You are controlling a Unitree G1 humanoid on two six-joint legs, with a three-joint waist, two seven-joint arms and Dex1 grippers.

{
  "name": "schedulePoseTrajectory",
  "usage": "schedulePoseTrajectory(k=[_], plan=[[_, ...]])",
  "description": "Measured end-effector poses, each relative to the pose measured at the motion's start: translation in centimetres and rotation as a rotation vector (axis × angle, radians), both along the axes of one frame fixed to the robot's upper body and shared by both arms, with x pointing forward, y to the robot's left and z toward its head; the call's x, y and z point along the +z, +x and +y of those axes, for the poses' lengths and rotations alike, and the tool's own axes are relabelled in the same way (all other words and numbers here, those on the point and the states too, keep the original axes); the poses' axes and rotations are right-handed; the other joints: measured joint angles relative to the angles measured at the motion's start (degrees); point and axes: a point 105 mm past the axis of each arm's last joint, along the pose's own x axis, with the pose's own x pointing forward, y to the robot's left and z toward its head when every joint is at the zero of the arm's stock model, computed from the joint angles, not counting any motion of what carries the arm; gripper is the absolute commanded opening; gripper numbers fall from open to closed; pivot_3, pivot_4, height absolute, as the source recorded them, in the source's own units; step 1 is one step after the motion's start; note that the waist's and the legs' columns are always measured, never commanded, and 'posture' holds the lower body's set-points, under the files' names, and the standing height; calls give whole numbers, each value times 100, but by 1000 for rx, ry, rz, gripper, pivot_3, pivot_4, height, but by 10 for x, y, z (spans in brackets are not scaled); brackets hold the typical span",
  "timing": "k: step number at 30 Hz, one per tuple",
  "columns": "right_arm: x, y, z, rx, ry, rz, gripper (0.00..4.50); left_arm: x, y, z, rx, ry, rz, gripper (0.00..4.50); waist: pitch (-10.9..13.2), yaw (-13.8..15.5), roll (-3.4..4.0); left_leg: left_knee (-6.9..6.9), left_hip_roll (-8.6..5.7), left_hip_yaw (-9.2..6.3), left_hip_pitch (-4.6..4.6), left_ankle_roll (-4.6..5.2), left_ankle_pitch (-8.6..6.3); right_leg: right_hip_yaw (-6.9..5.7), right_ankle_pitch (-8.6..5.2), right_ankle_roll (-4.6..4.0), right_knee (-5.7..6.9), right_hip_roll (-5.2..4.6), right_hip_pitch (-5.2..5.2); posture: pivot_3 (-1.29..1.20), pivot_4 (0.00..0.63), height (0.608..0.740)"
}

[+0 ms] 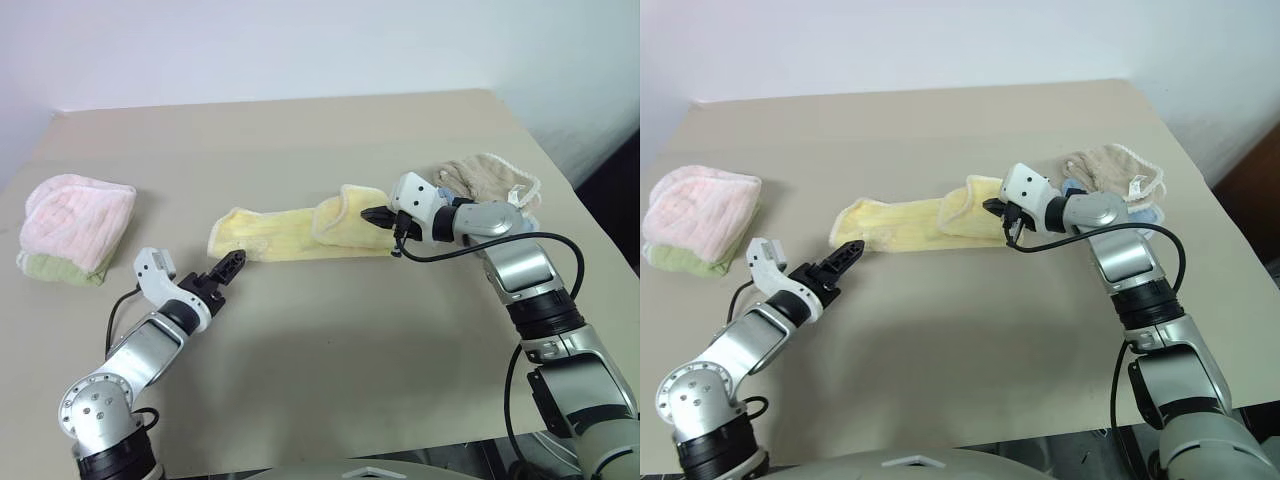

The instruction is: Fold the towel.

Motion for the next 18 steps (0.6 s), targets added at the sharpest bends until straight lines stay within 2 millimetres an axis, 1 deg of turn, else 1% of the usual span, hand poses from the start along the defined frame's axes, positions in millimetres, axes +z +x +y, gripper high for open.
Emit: schedulePoseTrajectory(k=[5,7,10,14,17,18], plan=[[3,-7,5,17,12,-2,14,0,14,-5,8,-39,40,4500,-3,84,4,0,0,0,20,-5,-1,-1,0,-1,-1,0,21,0,150,728],[2,-13,7,29,22,6,14,-1,23,-7,6,-68,49,4500,-4,146,6,-1,2,-3,50,-9,-3,-5,-3,-2,-8,1,55,0,150,728],[1,-23,10,49,31,18,14,-1,33,-7,22,-101,58,4500,-6,137,8,0,4,-6,79,-11,-5,-7,-16,-16,-27,0,97,0,150,728],[-9,-37,6,51,41,82,14,0,45,-7,31,-103,52,4500,-8,129,8,0,9,-8,78,-12,-5,-11,-29,5,-26,0,97,0,150,728],[-15,-47,1,43,36,118,0,-1,53,-5,39,-111,48,3881,-9,130,11,-1,13,-12,77,-13,-5,-17,-30,6,-25,2,96,0,150,728],[-20,-50,-2,33,30,131,0,-2,57,-5,44,-111,53,3560,-9,132,11,-1,13,-13,75,-13,-5,-18,-30,6,-26,2,94,0,150,728]])
